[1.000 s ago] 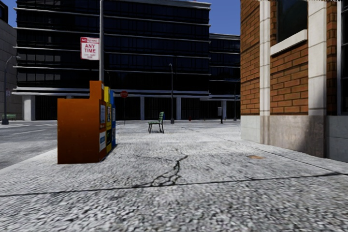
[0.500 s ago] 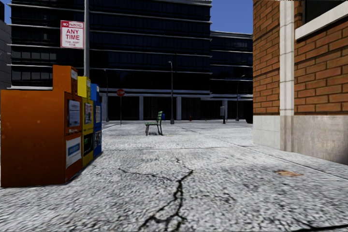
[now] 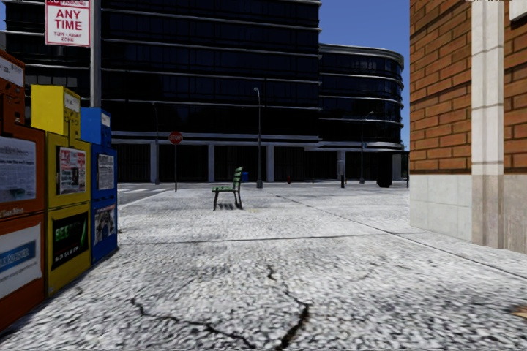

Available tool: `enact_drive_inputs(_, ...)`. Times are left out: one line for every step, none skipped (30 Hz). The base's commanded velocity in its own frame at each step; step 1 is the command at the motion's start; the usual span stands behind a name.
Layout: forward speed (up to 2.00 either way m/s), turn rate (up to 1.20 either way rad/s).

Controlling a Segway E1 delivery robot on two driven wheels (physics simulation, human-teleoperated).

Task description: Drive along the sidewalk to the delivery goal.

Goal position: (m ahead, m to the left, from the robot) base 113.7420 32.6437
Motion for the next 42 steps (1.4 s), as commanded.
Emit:
enact_drive_inputs(2.0, -0.37)
enact_drive_inputs(2.0, -0.4)
enact_drive_inputs(2.0, -0.4)
enact_drive_inputs(2.0, -0.41)
enact_drive_inputs(2.0, -0.41)
enact_drive_inputs(2.0, -0.41)
enact_drive_inputs(2.0, -0.41)
enact_drive_inputs(2.0, -0.41)
enact_drive_inputs(2.0, -0.41)
enact_drive_inputs(2.0, -0.41)
enact_drive_inputs(2.0, -0.41)
enact_drive_inputs(2.0, -0.41)
enact_drive_inputs(2.0, -0.41)
enact_drive_inputs(2.0, -0.41)
enact_drive_inputs(2.0, -0.37)
enact_drive_inputs(2.0, -0.1)
enact_drive_inputs(2.0, 0.0)
enact_drive_inputs(2.0, 0.0)
enact_drive_inputs(2.0, 0.0)
enact_drive_inputs(2.0, 0.0)
enact_drive_inputs(2.0, 0.0)
enact_drive_inputs(2.0, 0.0)
enact_drive_inputs(2.0, 0.0)
enact_drive_inputs(2.0, 0.0)
enact_drive_inputs(2.0, 0.0)
enact_drive_inputs(2.0, 0.0)
enact_drive_inputs(2.0, 0.0)
enact_drive_inputs(2.0, 0.0)
enact_drive_inputs(2.0, 0.0)
enact_drive_inputs(2.0, 0.0)
enact_drive_inputs(2.0, 0.0)
enact_drive_inputs(2.0, -0.19)
enact_drive_inputs(2.0, -0.3)
enact_drive_inputs(2.0, -0.32)
enact_drive_inputs(2.0, -0.32)
enact_drive_inputs(2.0, -0.33)
enact_drive_inputs(2.0, -0.33)
enact_drive_inputs(2.0, -0.33)
enact_drive_inputs(2.0, -0.33)
enact_drive_inputs(2.0, -0.33)
enact_drive_inputs(2.0, -0.33)
enact_drive_inputs(2.0, -0.33)
